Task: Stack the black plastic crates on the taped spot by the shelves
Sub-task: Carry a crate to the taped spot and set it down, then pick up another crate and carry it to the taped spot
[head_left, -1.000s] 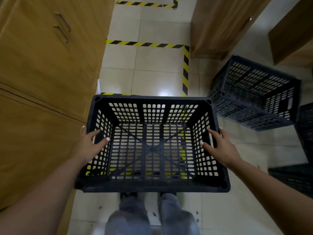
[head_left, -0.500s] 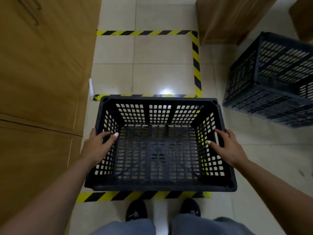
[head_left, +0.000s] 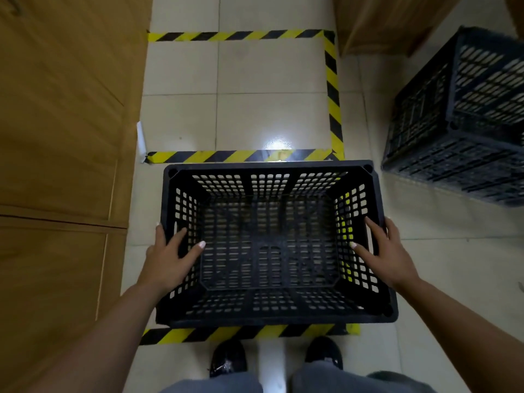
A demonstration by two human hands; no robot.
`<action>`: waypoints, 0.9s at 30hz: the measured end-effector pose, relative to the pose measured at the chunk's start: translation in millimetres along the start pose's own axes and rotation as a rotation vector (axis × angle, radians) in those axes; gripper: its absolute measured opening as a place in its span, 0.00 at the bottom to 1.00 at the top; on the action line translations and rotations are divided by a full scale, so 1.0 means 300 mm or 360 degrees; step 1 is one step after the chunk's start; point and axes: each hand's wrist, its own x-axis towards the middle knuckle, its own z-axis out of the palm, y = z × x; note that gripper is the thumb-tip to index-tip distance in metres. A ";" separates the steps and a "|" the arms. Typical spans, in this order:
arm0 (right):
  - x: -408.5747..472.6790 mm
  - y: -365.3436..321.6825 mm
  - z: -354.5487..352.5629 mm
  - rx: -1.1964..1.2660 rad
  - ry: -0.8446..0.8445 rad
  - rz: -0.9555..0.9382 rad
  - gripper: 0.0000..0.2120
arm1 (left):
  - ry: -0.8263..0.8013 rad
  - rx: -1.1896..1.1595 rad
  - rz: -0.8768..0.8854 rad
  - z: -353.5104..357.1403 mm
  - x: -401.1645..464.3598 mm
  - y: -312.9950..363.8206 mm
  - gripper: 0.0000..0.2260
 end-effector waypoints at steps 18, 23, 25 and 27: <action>-0.488 -0.221 -0.465 -0.0094 0.0002 -0.0215 0.35 | 0.0078 0.0630 0.0662 -0.205 -0.589 0.531 0.34; -0.679 -0.212 -0.647 -0.0038 0.0140 -0.0166 0.34 | 0.0074 0.0746 0.0899 -0.279 -0.770 0.704 0.34; -0.744 -0.190 -0.702 -0.0037 0.0213 -0.0128 0.34 | 0.0062 0.0803 0.0994 -0.298 -0.823 0.772 0.34; -0.807 -0.160 -0.747 -0.0005 0.0280 -0.0074 0.34 | 0.0037 0.0869 0.1101 -0.307 -0.877 0.839 0.35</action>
